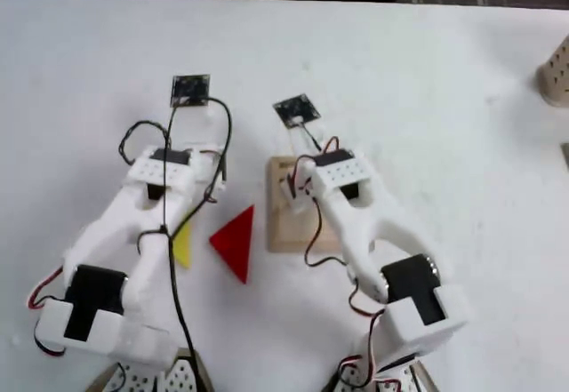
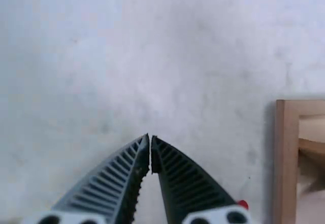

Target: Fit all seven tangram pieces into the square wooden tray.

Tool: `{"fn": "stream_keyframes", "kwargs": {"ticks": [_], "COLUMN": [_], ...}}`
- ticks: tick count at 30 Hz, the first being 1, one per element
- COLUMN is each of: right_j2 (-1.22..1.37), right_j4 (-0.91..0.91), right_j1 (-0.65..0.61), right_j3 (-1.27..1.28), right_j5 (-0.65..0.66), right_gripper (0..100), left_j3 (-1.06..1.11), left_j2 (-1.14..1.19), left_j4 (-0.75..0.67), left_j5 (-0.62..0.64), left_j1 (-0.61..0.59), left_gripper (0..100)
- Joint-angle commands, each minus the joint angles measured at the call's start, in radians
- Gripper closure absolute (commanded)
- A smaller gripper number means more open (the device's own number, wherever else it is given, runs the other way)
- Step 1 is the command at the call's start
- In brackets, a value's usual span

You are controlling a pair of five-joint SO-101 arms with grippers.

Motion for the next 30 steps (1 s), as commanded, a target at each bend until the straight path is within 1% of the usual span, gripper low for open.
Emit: {"fn": "stream_keyframes", "kwargs": {"ticks": [1,12,18,25,30], "right_j2": [-0.004,-0.013,-0.033,-0.082,-0.076], "right_j4": [-0.002,0.005,0.07,0.076,0.068], "right_j1": [0.036,0.058,0.122,0.205,0.202], "right_j3": [-0.068,-0.094,-0.126,-0.123,-0.123], "right_j5": [-0.002,-0.002,-0.003,-0.011,-0.011], "right_gripper": [98.1,98.1,98.1,98.1,98.1], "left_j3": [-0.044,-0.049,-0.049,-0.051,-0.051], "left_j2": [-0.001,-0.001,-0.001,-0.001,-0.001], "left_j4": [-0.026,-0.028,-0.028,-0.028,-0.028], "left_j5": [0.003,0.003,0.003,0.003,0.003], "left_j1": [0.002,0.002,0.002,0.002,0.002], "left_gripper": [98,98,98,98,98]}}
